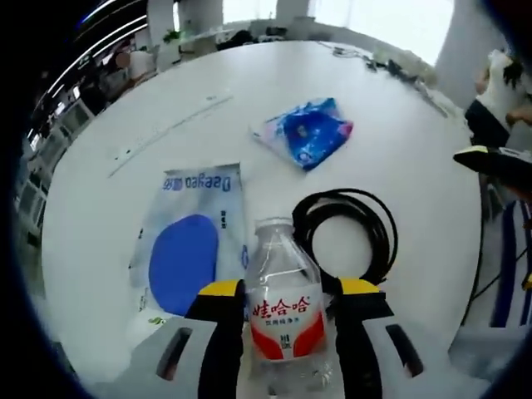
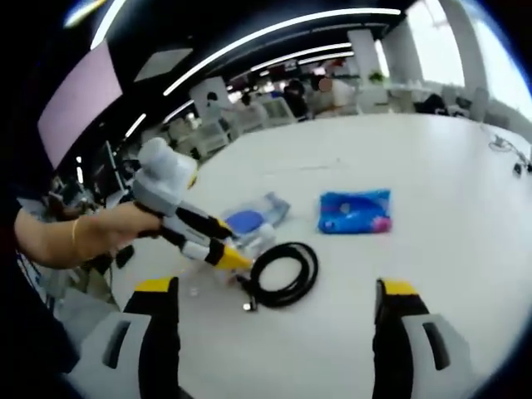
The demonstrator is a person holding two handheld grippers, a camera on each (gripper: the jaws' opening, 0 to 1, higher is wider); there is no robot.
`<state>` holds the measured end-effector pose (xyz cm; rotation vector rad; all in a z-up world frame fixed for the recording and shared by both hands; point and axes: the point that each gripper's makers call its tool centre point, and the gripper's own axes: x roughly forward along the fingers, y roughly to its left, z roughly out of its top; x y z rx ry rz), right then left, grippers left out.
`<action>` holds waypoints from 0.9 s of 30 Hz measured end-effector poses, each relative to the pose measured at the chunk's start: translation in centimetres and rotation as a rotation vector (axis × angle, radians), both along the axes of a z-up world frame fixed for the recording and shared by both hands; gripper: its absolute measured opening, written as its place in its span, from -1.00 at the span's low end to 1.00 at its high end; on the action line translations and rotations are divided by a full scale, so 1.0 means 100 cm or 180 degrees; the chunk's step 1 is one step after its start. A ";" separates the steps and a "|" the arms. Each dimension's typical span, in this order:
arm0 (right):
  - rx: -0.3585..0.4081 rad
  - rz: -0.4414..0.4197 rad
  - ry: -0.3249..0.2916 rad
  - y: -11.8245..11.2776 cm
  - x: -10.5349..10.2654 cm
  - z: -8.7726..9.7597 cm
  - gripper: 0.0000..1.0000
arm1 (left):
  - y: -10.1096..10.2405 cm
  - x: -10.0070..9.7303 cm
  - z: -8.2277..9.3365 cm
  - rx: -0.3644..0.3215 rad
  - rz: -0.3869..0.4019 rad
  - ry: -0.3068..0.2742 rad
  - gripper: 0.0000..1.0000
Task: Arrange the tabletop items into an orderly group along one side of the table until the central work area is clear of visible clutter.
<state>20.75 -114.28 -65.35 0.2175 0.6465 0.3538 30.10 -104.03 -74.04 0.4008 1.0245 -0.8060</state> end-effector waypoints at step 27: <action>-0.0075 -0.0019 0.0022 0.003 -0.003 -0.002 0.87 | 0.007 0.000 -0.006 0.0278 -0.0049 0.0371 -0.30</action>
